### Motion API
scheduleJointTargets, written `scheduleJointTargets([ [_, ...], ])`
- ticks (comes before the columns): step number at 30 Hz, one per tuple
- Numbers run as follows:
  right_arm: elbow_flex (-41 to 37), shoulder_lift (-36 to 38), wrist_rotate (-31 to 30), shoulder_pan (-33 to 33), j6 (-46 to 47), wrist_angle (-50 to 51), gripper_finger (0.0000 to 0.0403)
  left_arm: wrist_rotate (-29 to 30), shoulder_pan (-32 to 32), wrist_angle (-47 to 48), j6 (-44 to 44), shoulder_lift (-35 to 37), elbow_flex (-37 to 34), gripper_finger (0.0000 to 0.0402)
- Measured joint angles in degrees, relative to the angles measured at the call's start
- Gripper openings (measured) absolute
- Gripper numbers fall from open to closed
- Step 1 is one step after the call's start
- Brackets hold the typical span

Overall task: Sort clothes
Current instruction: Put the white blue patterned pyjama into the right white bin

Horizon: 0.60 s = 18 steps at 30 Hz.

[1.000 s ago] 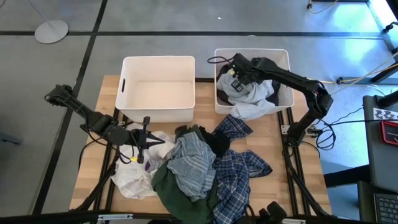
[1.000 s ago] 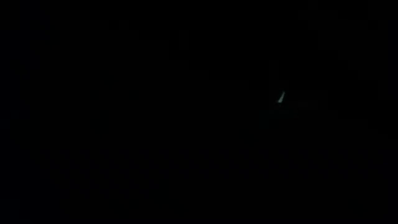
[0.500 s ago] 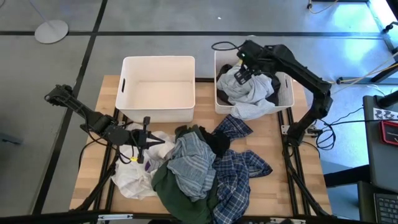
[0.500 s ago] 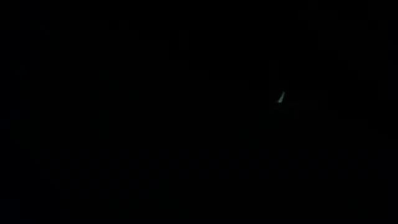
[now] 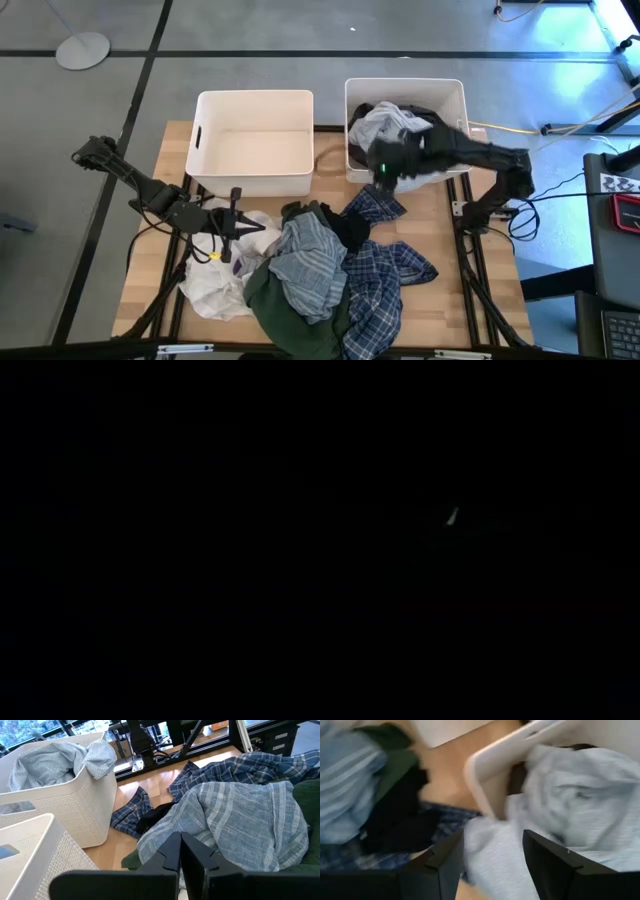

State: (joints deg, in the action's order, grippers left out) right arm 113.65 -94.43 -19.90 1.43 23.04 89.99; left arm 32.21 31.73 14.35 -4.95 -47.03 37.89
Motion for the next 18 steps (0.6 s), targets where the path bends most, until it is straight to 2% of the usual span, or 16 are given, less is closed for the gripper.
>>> scheduleJointTargets([
  [4, -2.8, 0.0, -2.3, 8.4, 0.9, 0.0, 0.0189, 0.0, 0.0, 0.0, 0.2, 0.0, 0.0, 0.0001],
  [10, -10.6, 0.0, -11.0, 17.7, 4.1, -0.3, 0.0177, 0.0, 0.0, 0.0, 0.4, 0.0, 0.0, 0.0001],
  [15, -17.9, 0.0, -18.9, 22.4, 5.8, -0.3, 0.0174, 0.0, 0.0, 0.0, 0.4, 0.0, 0.0, 0.0001],
  [18, -21.8, 0.0, -21.4, 23.6, 6.6, -0.3, 0.0174, 0.0, 0.0, 0.0, 0.4, 0.0, 0.0, 0.0001],
])
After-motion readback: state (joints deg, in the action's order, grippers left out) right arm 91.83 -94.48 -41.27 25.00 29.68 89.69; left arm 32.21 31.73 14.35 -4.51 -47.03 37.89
